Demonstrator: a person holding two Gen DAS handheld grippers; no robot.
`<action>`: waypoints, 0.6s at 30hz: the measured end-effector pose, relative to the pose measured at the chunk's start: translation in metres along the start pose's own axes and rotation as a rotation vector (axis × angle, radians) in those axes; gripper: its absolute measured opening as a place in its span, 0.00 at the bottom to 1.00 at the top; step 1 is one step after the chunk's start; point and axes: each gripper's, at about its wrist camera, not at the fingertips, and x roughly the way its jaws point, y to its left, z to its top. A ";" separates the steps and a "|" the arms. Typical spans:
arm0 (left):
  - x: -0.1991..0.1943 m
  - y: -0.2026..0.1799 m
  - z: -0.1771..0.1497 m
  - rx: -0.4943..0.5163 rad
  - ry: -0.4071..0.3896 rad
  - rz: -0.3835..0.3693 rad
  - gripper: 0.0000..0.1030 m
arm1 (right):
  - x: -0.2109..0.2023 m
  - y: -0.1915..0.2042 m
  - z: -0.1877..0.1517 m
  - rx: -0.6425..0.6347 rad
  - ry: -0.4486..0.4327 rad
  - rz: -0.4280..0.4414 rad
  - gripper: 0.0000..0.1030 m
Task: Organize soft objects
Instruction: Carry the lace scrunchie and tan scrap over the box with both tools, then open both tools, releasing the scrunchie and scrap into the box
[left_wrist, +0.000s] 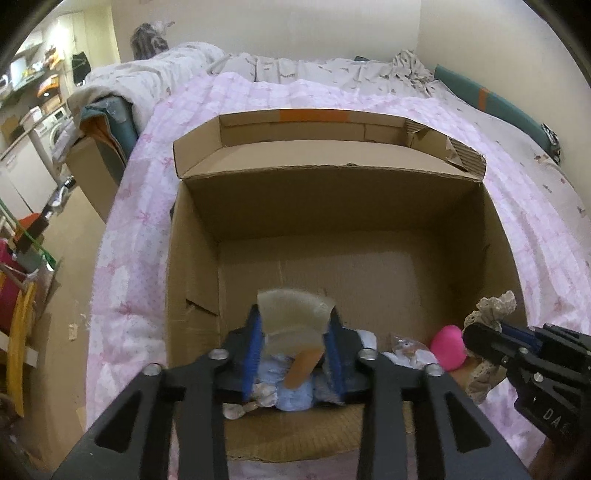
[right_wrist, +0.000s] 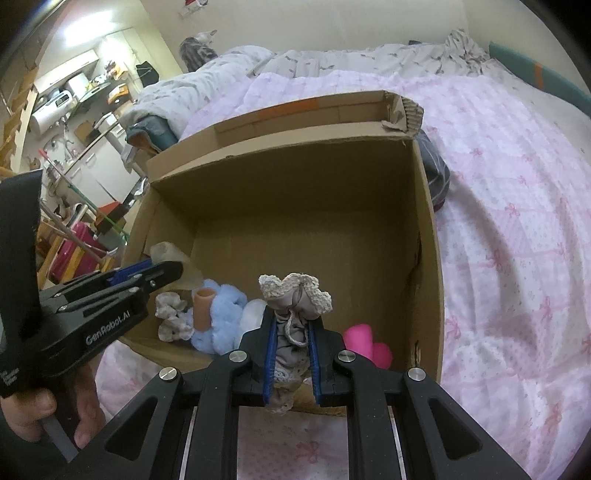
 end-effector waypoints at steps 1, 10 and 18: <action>0.000 -0.001 0.000 0.006 0.001 0.004 0.47 | 0.001 0.000 0.001 0.004 0.002 0.000 0.15; -0.005 0.000 0.001 0.014 -0.018 0.040 0.64 | 0.002 -0.003 0.003 0.022 -0.005 0.006 0.16; -0.011 0.001 0.001 0.007 -0.049 0.050 0.64 | 0.002 -0.007 0.002 0.036 -0.006 0.022 0.16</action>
